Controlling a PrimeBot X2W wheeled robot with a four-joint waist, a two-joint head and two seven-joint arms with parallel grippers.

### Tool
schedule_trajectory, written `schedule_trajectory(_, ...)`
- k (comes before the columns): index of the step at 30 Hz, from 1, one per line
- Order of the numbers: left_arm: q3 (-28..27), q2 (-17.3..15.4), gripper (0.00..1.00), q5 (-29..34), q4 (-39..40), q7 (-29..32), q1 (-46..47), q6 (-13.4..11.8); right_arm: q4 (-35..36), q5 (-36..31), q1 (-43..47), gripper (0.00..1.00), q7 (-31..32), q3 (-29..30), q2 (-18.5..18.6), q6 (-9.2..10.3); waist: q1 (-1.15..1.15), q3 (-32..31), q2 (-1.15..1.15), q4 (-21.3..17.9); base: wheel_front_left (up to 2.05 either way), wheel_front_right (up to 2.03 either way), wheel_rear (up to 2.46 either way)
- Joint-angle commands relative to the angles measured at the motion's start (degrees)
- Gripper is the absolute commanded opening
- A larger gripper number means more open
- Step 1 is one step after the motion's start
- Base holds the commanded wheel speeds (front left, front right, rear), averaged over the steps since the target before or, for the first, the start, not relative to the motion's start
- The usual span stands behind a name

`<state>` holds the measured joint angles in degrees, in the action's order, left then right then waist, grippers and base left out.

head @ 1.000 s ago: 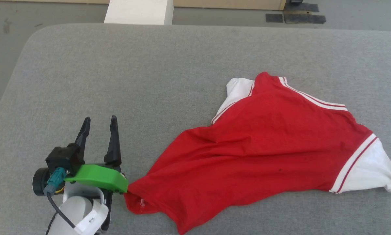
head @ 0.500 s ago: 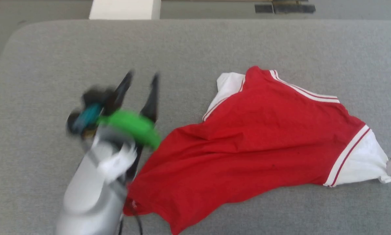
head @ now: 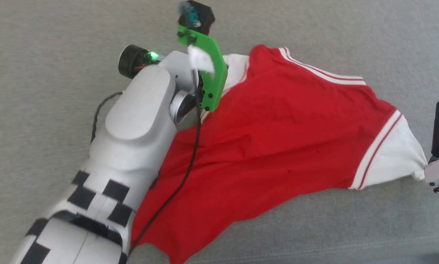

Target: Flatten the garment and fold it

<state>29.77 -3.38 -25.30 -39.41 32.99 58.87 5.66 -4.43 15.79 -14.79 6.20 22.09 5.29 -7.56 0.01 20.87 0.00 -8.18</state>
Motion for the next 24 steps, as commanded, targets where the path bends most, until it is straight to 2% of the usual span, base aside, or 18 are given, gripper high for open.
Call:
schedule_trajectory(1, 0.9, 0.1, 1.00, -0.2, -1.6, 3.2, 1.8, -0.5, -0.5, 0.7, -1.2, 1.00, -0.7, -0.1, -0.1, 0.08, -0.01, 3.3, 0.00, -3.3, 0.00, 0.00, 0.00)
schedule_trajectory(4, 3.3, 0.2, 1.00, 0.2, -4.5, 10.0, 3.4, -0.7, -1.3, 1.0, -1.7, 1.00, -1.5, -0.4, -0.2, 0.08, -0.01, 4.3, 0.00, -4.2, 0.00, 0.00, 0.00)
schedule_trajectory(9, 5.8, 0.3, 1.00, -0.2, -6.9, 16.8, 3.1, -0.7, -2.4, 1.1, -2.2, 1.00, -2.6, -0.2, -0.2, 0.08, -0.01, 5.2, 0.00, -4.5, 0.00, 0.00, 0.00)
schedule_trajectory(10, 6.3, 0.3, 0.52, -0.2, -7.1, 17.9, 2.8, -0.6, -2.6, 1.1, -2.2, 1.00, -2.8, -0.2, -0.2, 0.08, -0.01, 5.3, 0.00, -4.4, 0.00, 0.00, 0.00)
schedule_trajectory(11, 6.6, 0.4, 0.30, -0.3, -7.1, 18.3, 2.6, -0.6, -2.7, 1.1, -2.3, 1.00, -2.9, -0.2, -0.2, 0.08, -0.01, 5.3, 0.00, -4.4, 0.00, 0.00, 0.00)
schedule_trajectory(13, 6.6, 0.4, 0.00, -1.1, -6.7, 18.3, 2.1, -0.6, -3.0, 1.0, -2.3, 1.00, -3.2, 0.0, -0.1, 0.08, -0.01, 5.2, 0.00, -3.8, 0.00, 0.00, 0.00)
schedule_trajectory(18, 4.6, 0.4, 0.00, -3.4, -4.1, 14.0, 2.0, -1.4, -3.5, 0.3, -2.2, 1.00, -3.3, 0.1, 0.5, 0.08, -0.01, 3.8, 0.00, -1.3, 0.00, 0.00, 0.00)
schedule_trajectory(24, -0.6, -0.3, 0.00, -6.5, 0.4, 4.8, 2.2, -3.2, -3.0, -0.6, -1.6, 1.00, -2.5, -0.2, 1.2, 0.08, -0.01, 0.7, 0.00, 2.5, 0.00, 0.00, 0.00)
